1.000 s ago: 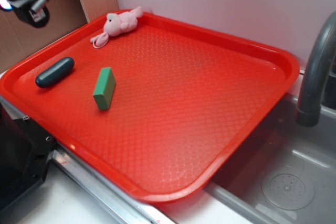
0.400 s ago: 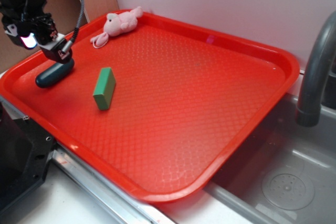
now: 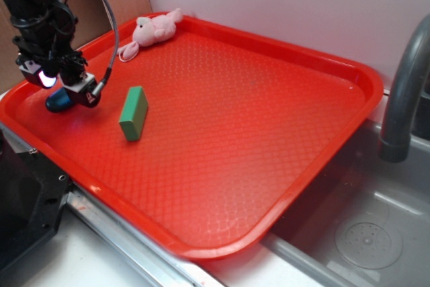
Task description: Grab the plastic pickle.
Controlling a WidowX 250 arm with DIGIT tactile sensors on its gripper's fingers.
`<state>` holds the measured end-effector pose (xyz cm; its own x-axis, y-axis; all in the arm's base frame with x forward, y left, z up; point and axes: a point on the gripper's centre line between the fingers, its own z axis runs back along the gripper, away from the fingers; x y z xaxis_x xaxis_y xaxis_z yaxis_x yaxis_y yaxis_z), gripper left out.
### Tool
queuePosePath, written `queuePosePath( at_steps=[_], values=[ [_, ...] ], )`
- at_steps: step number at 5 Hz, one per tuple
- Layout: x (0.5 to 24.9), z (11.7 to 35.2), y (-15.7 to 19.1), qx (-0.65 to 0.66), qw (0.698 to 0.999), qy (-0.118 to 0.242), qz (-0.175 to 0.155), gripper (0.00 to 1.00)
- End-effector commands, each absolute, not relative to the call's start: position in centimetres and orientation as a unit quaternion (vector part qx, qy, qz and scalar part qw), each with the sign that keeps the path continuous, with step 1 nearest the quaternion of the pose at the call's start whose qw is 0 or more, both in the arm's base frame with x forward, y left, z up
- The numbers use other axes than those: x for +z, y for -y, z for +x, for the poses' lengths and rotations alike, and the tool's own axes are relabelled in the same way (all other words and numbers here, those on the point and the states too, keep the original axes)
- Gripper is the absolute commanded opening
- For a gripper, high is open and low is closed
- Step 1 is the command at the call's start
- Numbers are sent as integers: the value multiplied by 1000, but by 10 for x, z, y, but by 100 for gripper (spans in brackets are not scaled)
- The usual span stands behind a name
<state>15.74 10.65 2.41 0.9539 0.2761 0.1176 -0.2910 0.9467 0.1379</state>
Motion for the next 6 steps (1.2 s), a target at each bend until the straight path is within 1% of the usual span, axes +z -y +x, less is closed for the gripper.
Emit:
queuePosePath(
  at_steps=[1,2,3,4,5,6],
  values=[
    [13,164,-108,124,990,52,52,100],
    [13,164,-106,136,988,49,63,0],
    [12,164,-105,133,988,43,65,0],
    [24,168,-97,110,992,29,61,0],
    [64,175,-69,96,993,32,54,0],
    [104,185,-32,65,997,34,28,0]
  ],
)
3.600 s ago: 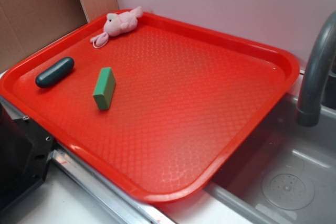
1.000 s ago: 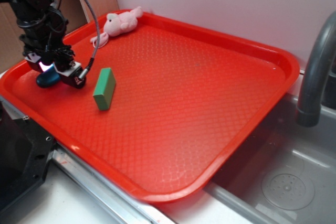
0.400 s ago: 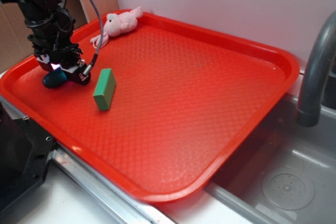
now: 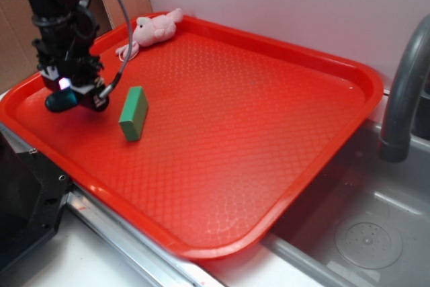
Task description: Grab the plastic pickle.
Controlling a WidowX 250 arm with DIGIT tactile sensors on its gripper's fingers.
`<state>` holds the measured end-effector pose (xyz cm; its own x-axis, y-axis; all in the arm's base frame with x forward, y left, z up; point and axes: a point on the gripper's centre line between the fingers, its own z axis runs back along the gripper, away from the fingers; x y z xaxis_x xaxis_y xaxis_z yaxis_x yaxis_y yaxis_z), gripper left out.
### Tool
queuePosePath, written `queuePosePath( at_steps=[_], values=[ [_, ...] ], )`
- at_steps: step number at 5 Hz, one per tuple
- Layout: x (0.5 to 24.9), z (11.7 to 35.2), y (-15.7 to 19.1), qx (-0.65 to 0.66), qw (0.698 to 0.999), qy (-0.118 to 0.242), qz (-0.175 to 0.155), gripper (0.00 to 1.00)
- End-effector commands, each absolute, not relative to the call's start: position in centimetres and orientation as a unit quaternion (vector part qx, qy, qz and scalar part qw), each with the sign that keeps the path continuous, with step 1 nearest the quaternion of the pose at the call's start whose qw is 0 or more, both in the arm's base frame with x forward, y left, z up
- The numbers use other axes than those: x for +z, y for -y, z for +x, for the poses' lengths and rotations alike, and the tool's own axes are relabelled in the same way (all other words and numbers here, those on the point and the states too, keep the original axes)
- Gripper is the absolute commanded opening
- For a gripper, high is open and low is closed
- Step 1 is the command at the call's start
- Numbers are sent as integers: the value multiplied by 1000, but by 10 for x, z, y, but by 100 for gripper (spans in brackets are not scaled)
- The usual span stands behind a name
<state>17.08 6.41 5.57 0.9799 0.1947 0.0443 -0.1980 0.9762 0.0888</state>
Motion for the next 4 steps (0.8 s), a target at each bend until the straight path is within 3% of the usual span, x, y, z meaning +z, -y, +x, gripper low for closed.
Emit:
queuePosePath(
  at_steps=[1,2,4],
  values=[
    [143,188,6,31,998,45,-12,0],
    [160,186,21,15,998,36,-42,0],
    [196,159,30,-17,991,121,-62,0]
  ],
)
